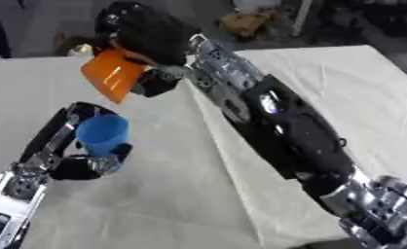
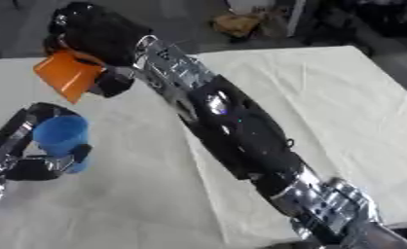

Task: Pour the contents of one cup into another cup.

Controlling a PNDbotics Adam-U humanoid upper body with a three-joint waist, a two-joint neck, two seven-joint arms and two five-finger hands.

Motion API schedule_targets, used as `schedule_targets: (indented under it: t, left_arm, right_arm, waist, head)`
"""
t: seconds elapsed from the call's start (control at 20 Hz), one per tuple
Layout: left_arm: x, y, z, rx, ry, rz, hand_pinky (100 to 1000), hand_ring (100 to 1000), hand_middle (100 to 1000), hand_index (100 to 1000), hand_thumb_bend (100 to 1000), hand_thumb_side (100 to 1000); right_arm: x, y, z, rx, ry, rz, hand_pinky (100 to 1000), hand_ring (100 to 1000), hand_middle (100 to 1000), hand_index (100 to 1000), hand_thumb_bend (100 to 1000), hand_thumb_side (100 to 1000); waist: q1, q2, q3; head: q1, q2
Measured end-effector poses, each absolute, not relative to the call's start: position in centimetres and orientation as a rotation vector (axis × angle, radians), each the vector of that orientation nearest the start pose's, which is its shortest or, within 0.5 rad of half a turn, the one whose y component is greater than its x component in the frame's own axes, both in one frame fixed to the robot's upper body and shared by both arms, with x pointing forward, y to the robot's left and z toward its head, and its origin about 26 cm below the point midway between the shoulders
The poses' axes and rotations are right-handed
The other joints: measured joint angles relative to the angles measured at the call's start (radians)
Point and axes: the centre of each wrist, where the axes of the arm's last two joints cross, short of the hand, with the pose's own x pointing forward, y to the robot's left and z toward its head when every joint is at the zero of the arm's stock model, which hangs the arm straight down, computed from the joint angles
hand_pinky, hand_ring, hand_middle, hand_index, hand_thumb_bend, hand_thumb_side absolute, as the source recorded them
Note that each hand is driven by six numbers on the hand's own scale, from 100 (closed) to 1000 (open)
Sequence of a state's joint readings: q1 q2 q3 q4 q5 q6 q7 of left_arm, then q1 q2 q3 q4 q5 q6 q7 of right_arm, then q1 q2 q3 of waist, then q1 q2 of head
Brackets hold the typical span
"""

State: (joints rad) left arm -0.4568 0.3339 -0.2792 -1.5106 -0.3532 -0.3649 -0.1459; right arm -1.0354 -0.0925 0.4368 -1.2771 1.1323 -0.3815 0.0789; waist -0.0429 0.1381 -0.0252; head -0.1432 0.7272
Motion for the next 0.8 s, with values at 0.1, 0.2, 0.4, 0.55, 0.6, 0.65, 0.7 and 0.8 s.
schedule_targets:
  t: [0.1, 0.2, 0.4, 0.55, 0.6, 0.65, 0.7, 0.8]
  left_arm:
    - [36.9, 21.2, 11.0, 0.183, -2.143, -1.127, 237, 100, 152, 648, 100, 428]
    - [36.9, 21.3, 11.1, 0.201, -2.154, -1.122, 237, 100, 153, 649, 100, 430]
    - [37.1, 21.7, 11.1, 0.247, -2.168, -1.103, 247, 100, 159, 652, 100, 428]
    - [37.3, 22.2, 10.7, 0.294, -2.165, -1.096, 275, 100, 167, 653, 100, 424]
    - [37.3, 22.4, 10.5, 0.308, -2.162, -1.096, 287, 100, 174, 655, 100, 423]
    - [37.4, 22.6, 10.2, 0.327, -2.159, -1.096, 294, 100, 179, 656, 100, 423]
    - [37.5, 22.7, 10.0, 0.344, -2.156, -1.094, 307, 100, 191, 658, 100, 420]
    - [37.6, 23.0, 9.3, 0.376, -2.145, -1.089, 341, 127, 234, 668, 100, 415]
  right_arm:
    - [40.9, -4.2, 23.9, 0.885, 2.465, -1.854, 792, 769, 306, 524, 100, 100]
    - [41.2, -5.0, 23.5, 0.885, 2.599, -1.821, 784, 766, 297, 508, 100, 100]
    - [41.9, -7.1, 22.5, 0.910, 2.851, -1.744, 772, 761, 287, 487, 100, 100]
    - [42.3, -8.5, 21.5, 0.927, 3.000, -1.685, 767, 760, 282, 479, 100, 100]
    - [42.3, -8.9, 21.2, 0.930, 3.037, -1.670, 766, 760, 281, 477, 100, 100]
    - [42.3, -9.2, 20.9, 0.931, 3.074, -1.654, 765, 760, 281, 477, 100, 100]
    - [42.3, -9.4, 20.6, 0.929, 3.101, -1.642, 764, 759, 279, 474, 100, 100]
    - [42.3, -9.8, 20.2, 0.924, 3.151, -1.618, 762, 759, 277, 470, 100, 100]
  waist:
    - [0.004, 0.000, 0.001]
    - [0.006, 0.000, 0.001]
    - [0.008, 0.000, -0.001]
    - [0.010, 0.002, -0.006]
    - [0.010, 0.003, -0.007]
    - [0.010, 0.003, -0.008]
    - [0.010, 0.003, -0.009]
    - [0.010, 0.004, -0.010]
  head:
    - [0.000, 0.000]
    - [0.000, 0.000]
    - [0.001, -0.001]
    - [0.002, -0.004]
    - [0.002, -0.005]
    - [0.002, -0.007]
    - [0.002, -0.007]
    - [0.003, -0.008]
